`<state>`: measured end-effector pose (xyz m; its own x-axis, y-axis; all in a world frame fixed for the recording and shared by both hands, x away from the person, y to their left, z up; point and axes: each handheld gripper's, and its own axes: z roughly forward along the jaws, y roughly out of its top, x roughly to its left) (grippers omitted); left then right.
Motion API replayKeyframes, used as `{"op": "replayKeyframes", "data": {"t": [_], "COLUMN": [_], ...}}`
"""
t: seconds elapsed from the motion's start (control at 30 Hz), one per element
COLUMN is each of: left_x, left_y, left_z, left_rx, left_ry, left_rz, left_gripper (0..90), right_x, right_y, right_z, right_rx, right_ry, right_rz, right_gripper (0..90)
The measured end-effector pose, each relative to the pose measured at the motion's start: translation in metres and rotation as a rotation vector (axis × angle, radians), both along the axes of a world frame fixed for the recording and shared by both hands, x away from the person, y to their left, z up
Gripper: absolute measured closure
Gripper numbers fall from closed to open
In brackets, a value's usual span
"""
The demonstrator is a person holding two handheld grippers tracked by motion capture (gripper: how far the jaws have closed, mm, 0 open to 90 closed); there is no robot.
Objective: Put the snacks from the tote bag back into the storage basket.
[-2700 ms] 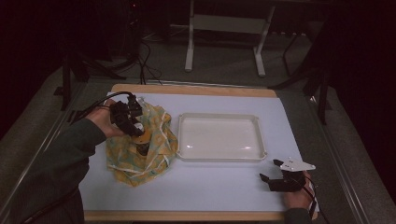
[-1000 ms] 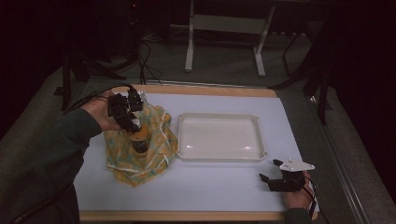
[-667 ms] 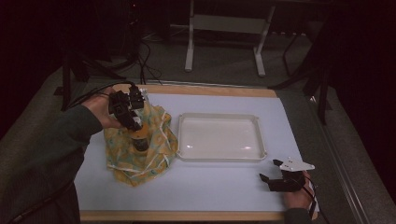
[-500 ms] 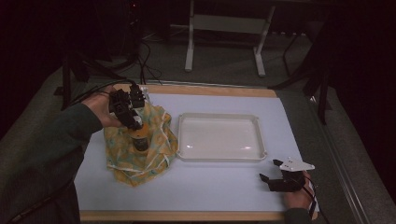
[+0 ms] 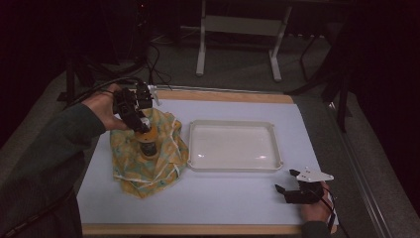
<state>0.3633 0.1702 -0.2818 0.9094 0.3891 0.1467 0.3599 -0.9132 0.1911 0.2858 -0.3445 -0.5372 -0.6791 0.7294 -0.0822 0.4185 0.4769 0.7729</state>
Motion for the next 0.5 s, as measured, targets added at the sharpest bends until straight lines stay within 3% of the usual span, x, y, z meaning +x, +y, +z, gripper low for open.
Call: {"op": "replayKeyframes", "data": {"t": [0.13, 0.5], "left_x": [-0.002, -0.004], "left_y": [-0.002, -0.016], "left_z": [0.006, 0.013], "left_rx": [-0.009, 0.022], "left_ry": [-0.007, -0.006], "left_rz": [0.003, -0.024], "left_gripper": [59.2, 59.2], "right_x": [0.000, 0.000], "right_y": [0.000, 0.000], "right_z": [0.000, 0.000], "right_rx": [0.000, 0.001], "right_ry": [0.001, 0.001], "right_rz": [0.000, 0.000], "right_gripper": [16.2, 16.2]}}
